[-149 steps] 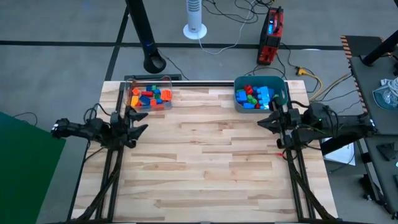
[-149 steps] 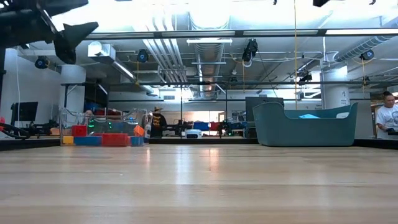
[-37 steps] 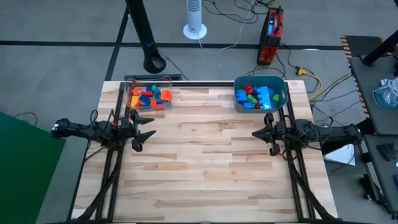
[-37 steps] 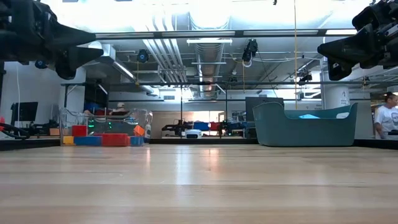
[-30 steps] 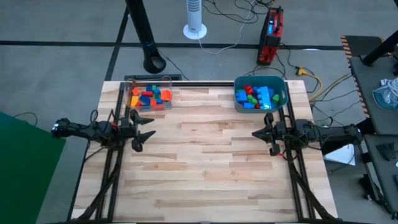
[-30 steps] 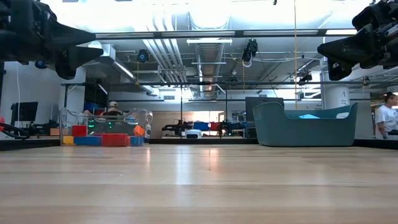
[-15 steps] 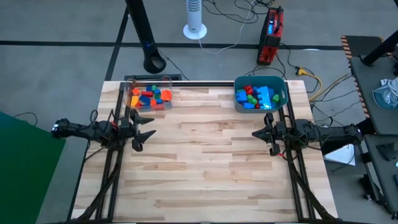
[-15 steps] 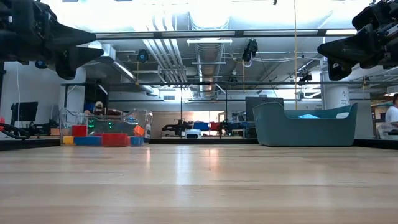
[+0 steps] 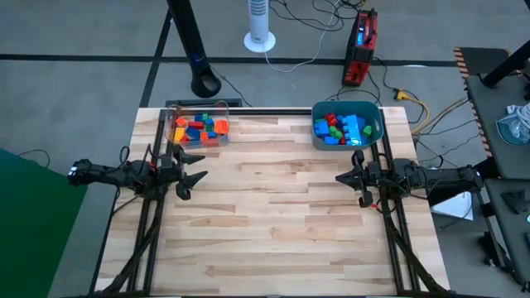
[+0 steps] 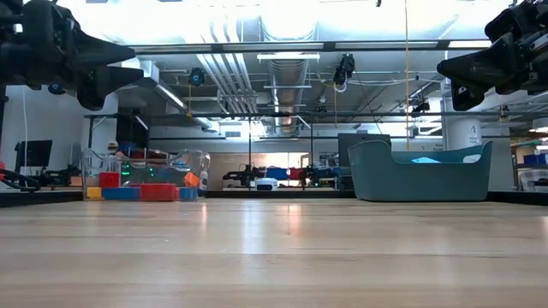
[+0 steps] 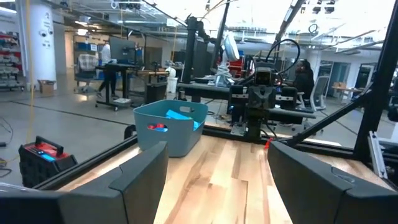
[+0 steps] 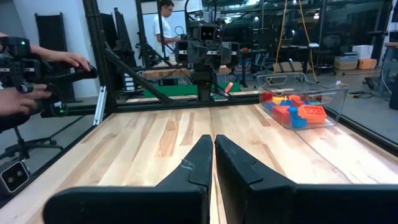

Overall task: Sort blocks by size
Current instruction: Return to Home Position

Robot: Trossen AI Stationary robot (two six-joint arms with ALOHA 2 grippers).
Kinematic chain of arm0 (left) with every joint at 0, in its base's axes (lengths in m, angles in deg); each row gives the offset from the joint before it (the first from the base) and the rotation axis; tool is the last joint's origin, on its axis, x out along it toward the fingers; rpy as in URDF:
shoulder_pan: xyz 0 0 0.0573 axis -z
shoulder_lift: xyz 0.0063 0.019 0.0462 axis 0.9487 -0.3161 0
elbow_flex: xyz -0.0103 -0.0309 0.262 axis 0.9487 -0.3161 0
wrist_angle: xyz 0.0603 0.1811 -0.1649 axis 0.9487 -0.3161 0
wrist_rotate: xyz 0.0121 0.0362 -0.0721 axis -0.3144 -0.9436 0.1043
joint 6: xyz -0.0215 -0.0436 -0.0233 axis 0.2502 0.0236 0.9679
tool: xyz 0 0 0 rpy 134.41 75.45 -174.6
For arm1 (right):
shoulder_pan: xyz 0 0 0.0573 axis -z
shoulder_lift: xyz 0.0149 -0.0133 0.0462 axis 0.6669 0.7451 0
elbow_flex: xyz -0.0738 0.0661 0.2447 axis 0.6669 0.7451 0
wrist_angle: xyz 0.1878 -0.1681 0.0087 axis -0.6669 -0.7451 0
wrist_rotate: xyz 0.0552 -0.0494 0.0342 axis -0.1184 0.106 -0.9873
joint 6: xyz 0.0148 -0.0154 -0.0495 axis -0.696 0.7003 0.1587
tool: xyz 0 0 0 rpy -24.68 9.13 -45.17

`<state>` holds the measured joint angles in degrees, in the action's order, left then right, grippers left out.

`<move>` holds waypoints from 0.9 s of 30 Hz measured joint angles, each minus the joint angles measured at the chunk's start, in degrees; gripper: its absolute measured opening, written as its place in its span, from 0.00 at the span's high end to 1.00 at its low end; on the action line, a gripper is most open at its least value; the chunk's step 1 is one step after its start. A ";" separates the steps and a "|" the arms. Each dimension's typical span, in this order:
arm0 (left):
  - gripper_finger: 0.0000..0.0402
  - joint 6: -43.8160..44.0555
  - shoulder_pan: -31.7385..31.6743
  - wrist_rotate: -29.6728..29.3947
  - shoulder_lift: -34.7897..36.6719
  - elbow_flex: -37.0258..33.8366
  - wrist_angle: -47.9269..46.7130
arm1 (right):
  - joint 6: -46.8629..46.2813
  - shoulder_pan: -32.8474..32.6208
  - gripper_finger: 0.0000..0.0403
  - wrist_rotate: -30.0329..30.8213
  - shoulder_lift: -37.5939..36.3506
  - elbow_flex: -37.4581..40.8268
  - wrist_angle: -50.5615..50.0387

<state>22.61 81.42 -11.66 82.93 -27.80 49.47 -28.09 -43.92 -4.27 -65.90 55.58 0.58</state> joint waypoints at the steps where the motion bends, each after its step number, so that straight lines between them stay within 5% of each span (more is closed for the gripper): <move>1: 0.35 -0.24 0.00 0.00 0.00 0.00 0.00 | -0.02 0.00 0.97 0.00 0.00 0.00 -0.02; 16: 0.35 -16.34 -0.24 11.30 0.02 -0.01 -4.75 | -0.08 0.00 0.97 0.00 0.00 0.00 -0.02; 20: 0.35 -4.57 -0.20 23.66 0.02 -0.02 -5.41 | -0.10 -0.01 0.97 0.00 0.00 0.00 -0.02; 22: 0.35 -1.29 -0.15 25.30 -0.06 0.01 -7.22 | 0.01 -0.01 0.97 -0.01 -0.01 0.00 -0.01; 27: 0.35 -15.14 -1.55 24.77 0.02 0.02 -7.25 | 0.02 0.00 0.97 0.00 -0.01 0.02 -0.02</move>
<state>7.47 79.87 13.11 82.95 -27.77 42.23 -28.07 -43.92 -4.27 -65.90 55.60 0.56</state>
